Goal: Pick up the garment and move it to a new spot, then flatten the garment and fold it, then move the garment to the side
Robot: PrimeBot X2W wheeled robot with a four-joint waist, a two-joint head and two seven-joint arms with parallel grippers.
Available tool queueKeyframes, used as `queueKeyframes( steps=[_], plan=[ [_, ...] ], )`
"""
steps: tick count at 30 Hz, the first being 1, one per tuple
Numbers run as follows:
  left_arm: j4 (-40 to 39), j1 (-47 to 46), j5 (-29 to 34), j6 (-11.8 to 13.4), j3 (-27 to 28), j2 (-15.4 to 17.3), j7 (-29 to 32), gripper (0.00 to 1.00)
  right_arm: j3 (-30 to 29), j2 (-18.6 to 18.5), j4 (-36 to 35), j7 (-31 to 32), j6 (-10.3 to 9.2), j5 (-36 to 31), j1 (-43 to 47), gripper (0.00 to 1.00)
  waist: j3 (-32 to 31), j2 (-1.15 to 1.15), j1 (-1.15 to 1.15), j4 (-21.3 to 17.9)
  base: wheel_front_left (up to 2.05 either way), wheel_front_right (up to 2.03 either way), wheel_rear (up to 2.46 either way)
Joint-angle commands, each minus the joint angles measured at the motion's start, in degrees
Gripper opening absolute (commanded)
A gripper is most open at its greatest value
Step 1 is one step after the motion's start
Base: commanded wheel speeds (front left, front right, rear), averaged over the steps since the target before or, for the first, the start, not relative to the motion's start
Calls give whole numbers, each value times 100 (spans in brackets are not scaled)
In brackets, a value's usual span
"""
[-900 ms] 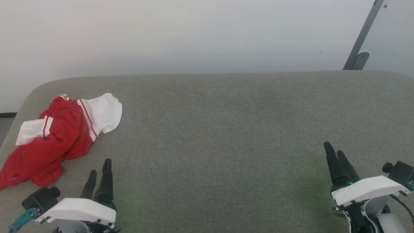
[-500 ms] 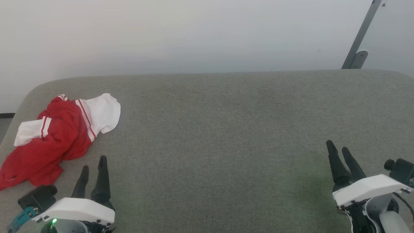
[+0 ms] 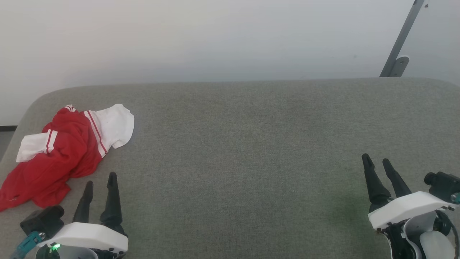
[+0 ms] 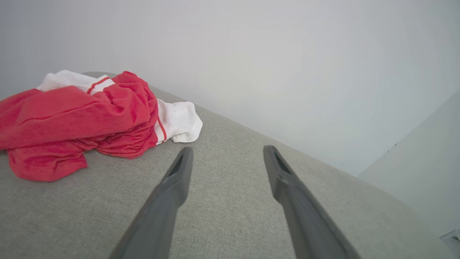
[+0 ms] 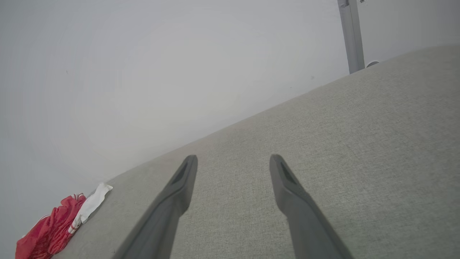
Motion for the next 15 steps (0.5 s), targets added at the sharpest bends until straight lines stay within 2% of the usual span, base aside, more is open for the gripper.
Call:
queueKeyframes(
  steps=[1, 15],
  plan=[
    [-70, 18, 192, -8, 16, 53, -69, 100, 19, -47, -53, -70, 1, -155, -85, 100, 0, 0, 0, 3, 0, 0, 0],
    [-165, 86, 782, 29, 39, 76, -244, 100, 127, -109, -31, -198, 2, -730, -137, 100, 8, 0, 0, -6, 0, 0, 0]
  ],
)
